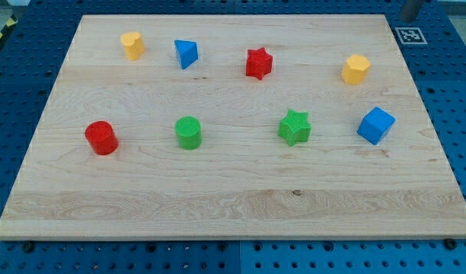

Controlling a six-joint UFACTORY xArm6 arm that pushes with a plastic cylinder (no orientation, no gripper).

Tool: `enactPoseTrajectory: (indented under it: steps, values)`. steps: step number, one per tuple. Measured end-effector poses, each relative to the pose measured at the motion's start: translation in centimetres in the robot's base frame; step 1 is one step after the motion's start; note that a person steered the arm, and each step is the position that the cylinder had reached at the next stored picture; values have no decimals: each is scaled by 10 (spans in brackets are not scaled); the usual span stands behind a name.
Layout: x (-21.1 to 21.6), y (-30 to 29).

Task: Move your arm towards the left of the green star

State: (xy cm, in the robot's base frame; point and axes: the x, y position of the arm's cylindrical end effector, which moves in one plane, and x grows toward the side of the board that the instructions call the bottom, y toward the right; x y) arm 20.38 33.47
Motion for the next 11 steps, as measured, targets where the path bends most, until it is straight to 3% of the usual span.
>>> enactPoseTrajectory:
  steps: [2, 3, 4, 7, 8, 10, 11]
  values:
    - [3, -21]
    - [44, -55]
    - [61, -126]
    - [74, -140]
    - [125, -168]
    - [212, -295]
    - [235, -327]
